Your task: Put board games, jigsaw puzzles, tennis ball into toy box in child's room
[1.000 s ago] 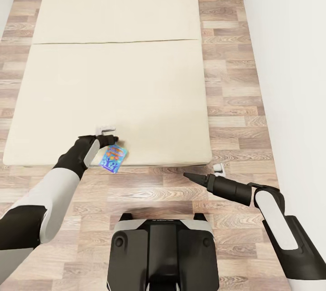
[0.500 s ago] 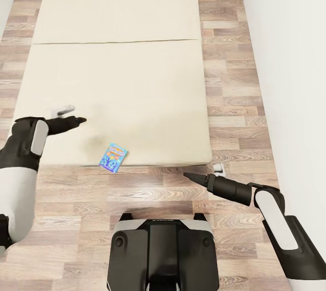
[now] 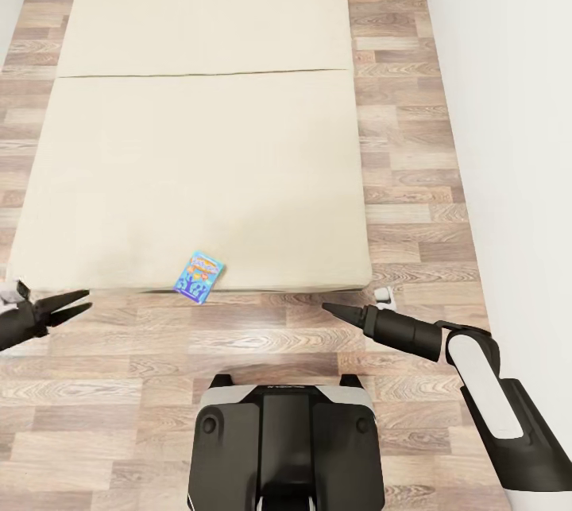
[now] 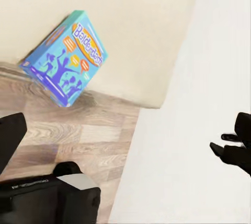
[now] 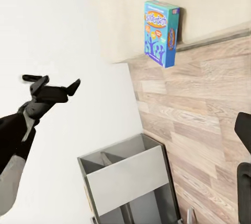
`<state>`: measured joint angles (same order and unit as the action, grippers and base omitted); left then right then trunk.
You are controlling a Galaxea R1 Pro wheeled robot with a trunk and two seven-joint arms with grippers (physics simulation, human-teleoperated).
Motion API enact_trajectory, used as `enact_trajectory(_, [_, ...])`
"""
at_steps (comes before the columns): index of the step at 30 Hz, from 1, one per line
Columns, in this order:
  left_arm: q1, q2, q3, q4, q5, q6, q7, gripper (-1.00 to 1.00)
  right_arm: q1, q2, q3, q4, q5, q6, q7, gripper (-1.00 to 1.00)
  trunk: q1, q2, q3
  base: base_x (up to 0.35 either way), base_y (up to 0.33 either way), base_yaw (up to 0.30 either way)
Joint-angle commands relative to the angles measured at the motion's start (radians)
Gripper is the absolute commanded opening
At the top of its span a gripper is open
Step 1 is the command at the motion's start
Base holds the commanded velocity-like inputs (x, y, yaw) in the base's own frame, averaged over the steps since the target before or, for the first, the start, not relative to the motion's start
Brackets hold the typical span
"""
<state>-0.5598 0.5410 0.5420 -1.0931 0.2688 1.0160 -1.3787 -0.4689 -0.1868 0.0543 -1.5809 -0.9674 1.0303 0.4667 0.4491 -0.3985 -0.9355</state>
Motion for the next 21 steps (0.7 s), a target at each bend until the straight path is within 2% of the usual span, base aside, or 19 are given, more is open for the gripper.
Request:
enact_trajectory(1, [0.06,0.002,0.003,-0.001,0.002,-0.018,-0.063,1.0,0.0,0.0,0.0,0.0,0.008,0.001,0.007,1.0,0.001,-0.002,-0.001,0.0,0.0,0.0])
enact_trajectory(2, [0.105,0.003,0.004,0.003,0.003,-0.053,-0.105,1.0,0.0,0.0,0.0,0.001,0.008,0.001,0.004,1.0,0.001,-0.002,-0.001,0.0,0.0,0.0])
enact_trajectory(4, [0.152,0.002,0.006,0.007,0.006,-0.103,-0.141,1.0,0.0,0.0,0.0,0.002,0.008,0.001,-0.004,1.0,0.001,-0.002,-0.001,0.0,0.0,0.0])
enact_trajectory(7, [0.188,0.001,0.008,0.011,0.008,-0.146,-0.169,1.0,0.0,0.0,0.001,0.002,0.009,-0.003,-0.02,1.0,0.001,-0.002,-0.001,0.0,0.0,0.0])
enact_trajectory(16, [0.201,-0.001,0.006,0.012,0.01,-0.168,-0.192,1.0,0.0,0.0,0.002,-0.001,0.007,-0.063,-0.041,1.0,0.001,-0.002,0.002,0.0,0.0,0.0])
enact_trajectory(21, [0.202,-0.004,0.004,0.012,0.007,-0.172,-0.192,1.0,0.037,-0.007,-0.002,0.006,0.008,-0.069,-0.041,1.0,0.001,-0.002,0.009,0.0,0.0,0.0])
